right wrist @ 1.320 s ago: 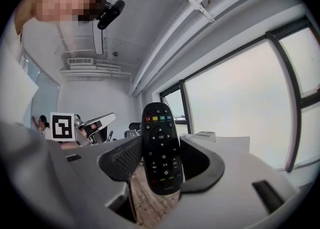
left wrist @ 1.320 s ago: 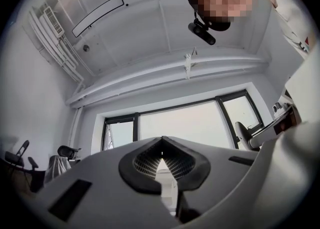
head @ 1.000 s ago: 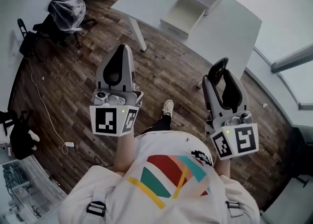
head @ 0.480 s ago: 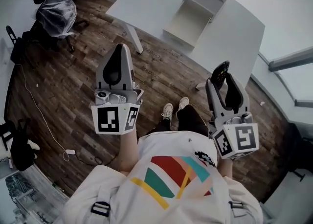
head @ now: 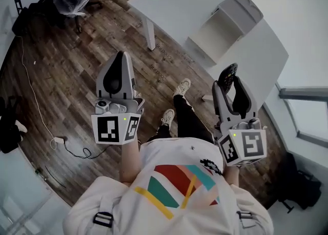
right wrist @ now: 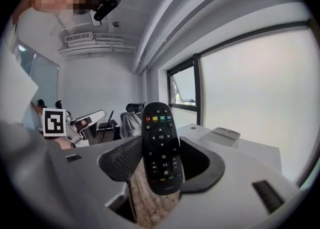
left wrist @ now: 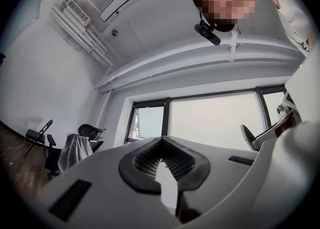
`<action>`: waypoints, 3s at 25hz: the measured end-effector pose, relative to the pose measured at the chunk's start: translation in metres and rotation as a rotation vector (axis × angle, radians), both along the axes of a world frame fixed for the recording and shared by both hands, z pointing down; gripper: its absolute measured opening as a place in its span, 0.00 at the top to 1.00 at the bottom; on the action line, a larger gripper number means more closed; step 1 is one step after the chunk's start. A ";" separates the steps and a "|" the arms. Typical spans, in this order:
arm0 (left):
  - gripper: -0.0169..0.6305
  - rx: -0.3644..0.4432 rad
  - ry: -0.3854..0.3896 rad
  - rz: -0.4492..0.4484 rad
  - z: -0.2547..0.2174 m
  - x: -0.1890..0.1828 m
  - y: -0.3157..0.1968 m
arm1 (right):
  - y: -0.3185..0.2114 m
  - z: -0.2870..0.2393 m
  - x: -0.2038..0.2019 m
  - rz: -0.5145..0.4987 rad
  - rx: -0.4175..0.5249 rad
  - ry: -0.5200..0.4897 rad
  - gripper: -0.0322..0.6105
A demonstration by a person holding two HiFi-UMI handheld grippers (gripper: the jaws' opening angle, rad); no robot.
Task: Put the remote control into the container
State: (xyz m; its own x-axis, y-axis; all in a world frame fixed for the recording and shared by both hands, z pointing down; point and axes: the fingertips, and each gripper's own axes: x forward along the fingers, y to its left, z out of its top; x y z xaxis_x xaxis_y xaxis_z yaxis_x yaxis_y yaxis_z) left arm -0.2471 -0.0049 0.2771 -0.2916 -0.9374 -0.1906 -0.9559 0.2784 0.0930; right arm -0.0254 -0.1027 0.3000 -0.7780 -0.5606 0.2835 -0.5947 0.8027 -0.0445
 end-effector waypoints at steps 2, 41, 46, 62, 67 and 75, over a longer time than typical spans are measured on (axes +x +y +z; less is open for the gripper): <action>0.96 0.001 -0.010 -0.013 -0.002 -0.007 -0.011 | -0.014 0.002 -0.008 -0.015 -0.006 -0.022 0.58; 0.96 -0.073 -0.193 0.634 0.032 -0.015 -0.410 | -0.297 0.160 -0.046 0.413 -0.357 0.186 0.58; 0.96 -0.117 -0.130 0.697 0.065 -0.009 -0.420 | -0.300 0.196 -0.046 0.452 -0.428 0.253 0.58; 0.96 -0.188 -0.100 0.796 0.106 0.027 -0.433 | -0.286 0.253 -0.073 0.366 -0.539 0.436 0.58; 0.96 -0.193 -0.099 0.780 0.104 0.026 -0.432 | -0.277 0.264 -0.077 0.323 -0.540 0.528 0.58; 0.96 -0.222 -0.127 0.767 0.110 0.025 -0.426 | -0.278 0.270 -0.078 0.320 -0.528 0.543 0.58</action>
